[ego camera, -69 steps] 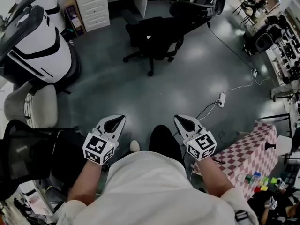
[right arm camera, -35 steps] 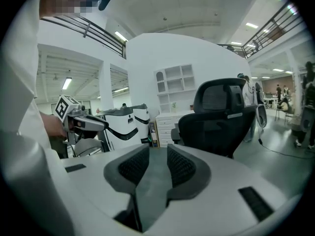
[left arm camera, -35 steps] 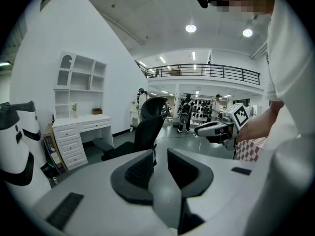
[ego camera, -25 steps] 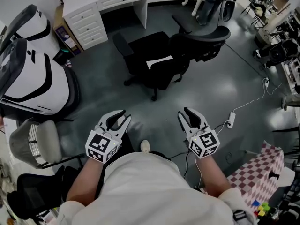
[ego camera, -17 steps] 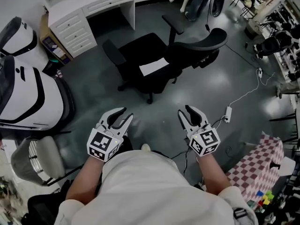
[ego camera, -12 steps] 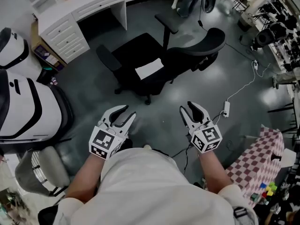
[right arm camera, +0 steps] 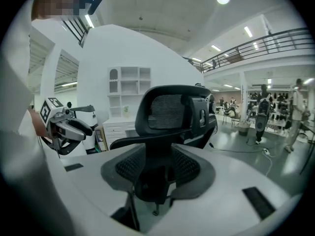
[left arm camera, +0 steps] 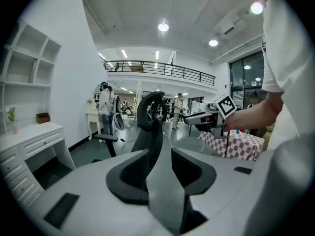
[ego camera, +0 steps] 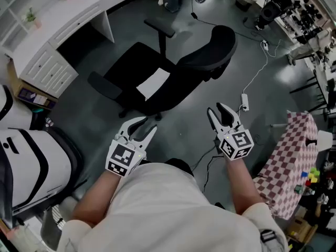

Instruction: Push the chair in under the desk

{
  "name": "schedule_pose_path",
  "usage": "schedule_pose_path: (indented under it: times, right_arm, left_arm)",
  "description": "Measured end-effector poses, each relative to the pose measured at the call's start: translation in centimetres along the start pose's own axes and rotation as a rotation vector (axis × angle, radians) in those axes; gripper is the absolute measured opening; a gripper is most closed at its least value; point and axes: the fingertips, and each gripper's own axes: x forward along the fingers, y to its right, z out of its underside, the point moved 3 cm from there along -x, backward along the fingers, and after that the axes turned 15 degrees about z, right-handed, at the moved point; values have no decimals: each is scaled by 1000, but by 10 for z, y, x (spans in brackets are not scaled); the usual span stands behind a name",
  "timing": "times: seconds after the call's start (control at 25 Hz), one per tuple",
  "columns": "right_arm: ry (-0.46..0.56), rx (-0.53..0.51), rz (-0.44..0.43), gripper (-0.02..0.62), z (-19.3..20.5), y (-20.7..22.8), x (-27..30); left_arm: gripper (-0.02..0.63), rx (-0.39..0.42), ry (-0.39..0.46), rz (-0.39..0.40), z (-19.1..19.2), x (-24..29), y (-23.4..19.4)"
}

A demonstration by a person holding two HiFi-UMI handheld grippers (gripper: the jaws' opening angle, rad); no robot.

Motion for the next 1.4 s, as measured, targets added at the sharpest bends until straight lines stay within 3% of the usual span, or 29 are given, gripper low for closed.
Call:
schedule_pose_path:
  times: [0.2, 0.48, 0.92, 1.28, 1.4]
  right_arm:
    - [6, 12, 75, 154, -8, 23, 13]
    - [12, 11, 53, 218, -25, 65, 39]
    - [37, -31, -114, 295, -50, 116, 95]
    - [71, -58, -337, 314, -49, 108, 126]
    - [74, -65, -373, 314, -47, 104, 131]
  left_arm:
    - [148, 40, -24, 79, -6, 18, -13]
    - [179, 27, -46, 102, -10, 56, -15]
    - [230, -34, -91, 8, -14, 106, -23]
    - [234, -47, -113, -120, -12, 132, -31]
    - [222, -32, -119, -121, -9, 140, -34]
